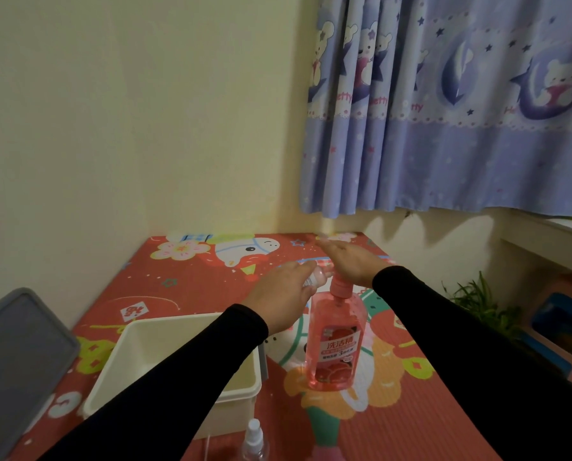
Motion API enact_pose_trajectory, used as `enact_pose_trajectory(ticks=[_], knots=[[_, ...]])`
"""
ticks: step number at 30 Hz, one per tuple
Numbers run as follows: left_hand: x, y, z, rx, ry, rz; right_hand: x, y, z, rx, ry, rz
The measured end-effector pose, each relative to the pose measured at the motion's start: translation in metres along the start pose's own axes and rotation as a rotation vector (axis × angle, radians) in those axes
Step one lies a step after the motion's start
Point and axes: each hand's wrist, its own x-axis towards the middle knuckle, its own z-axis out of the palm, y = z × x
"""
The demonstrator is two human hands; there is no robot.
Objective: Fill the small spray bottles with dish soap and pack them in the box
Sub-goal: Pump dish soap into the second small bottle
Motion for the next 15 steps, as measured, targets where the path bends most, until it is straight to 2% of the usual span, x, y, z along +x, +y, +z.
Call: enact_pose_trajectory(ticks=[4,15], knots=[[0.004,0.001,-0.005,-0.036,0.043,0.007,-0.002,-0.007,-0.012,0.077,0.081,-0.009],[0.000,0.002,-0.001,0.001,-0.005,-0.004,0.001,0.002,0.003,0.039,0.017,0.028]])
